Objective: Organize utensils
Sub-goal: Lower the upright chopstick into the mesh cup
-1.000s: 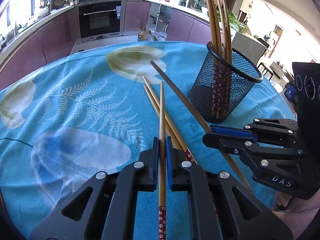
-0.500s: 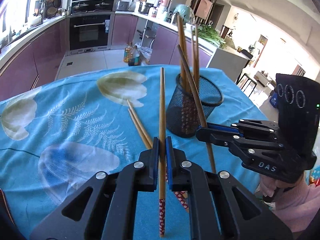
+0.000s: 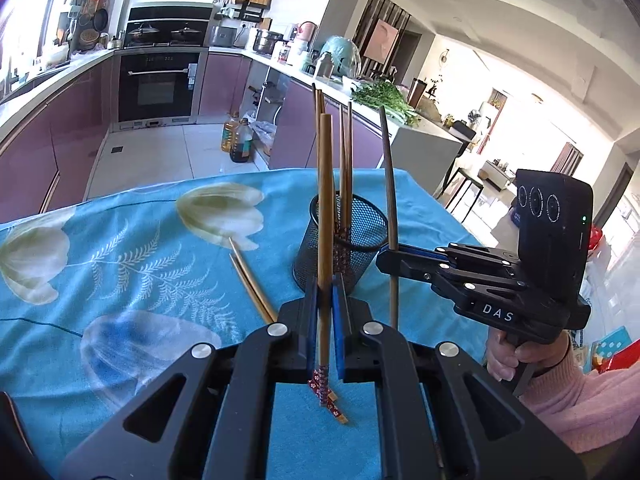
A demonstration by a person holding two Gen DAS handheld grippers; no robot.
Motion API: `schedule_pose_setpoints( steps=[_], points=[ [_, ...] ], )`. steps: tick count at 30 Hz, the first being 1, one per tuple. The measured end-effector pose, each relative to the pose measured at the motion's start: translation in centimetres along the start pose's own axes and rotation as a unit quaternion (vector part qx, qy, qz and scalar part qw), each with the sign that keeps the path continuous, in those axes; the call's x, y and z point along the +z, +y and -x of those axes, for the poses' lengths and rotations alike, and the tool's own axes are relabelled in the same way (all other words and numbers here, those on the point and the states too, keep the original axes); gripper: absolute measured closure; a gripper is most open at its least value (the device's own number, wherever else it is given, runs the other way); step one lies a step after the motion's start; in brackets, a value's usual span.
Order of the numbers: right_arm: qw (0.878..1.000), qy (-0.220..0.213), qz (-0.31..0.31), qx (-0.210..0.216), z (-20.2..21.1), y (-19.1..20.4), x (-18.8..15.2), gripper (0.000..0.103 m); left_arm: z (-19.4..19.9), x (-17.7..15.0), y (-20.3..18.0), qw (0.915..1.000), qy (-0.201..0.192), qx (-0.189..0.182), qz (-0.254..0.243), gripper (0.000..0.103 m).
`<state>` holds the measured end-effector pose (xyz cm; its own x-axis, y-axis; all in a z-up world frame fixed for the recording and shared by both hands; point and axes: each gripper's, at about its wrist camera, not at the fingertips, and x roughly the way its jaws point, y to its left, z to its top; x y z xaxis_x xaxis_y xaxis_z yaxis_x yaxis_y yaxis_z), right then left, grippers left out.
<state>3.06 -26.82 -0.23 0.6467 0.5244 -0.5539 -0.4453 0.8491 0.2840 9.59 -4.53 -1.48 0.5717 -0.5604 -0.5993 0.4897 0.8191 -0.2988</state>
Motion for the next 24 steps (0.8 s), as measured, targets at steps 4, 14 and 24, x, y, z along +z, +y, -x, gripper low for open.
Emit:
schedule_pose_setpoints(
  steps=[4, 14, 24],
  points=[
    [1.000, -0.008, 0.000, -0.003, 0.4, -0.2, 0.4, 0.097, 0.3, 0.5, -0.1, 0.9999, -0.008, -0.012, 0.003, 0.096],
    [0.999, -0.033, -0.004, -0.017, 1.6, -1.2, 1.5, 0.097, 0.2, 2.5, -1.1, 0.9993, -0.029, -0.023, -0.008, 0.096],
    [0.998, -0.054, -0.003, -0.023, 2.3, -2.2, 3.1, 0.097, 0.2, 4.7, -1.8, 0.9983, -0.048, -0.025, -0.020, 0.096]
  ],
)
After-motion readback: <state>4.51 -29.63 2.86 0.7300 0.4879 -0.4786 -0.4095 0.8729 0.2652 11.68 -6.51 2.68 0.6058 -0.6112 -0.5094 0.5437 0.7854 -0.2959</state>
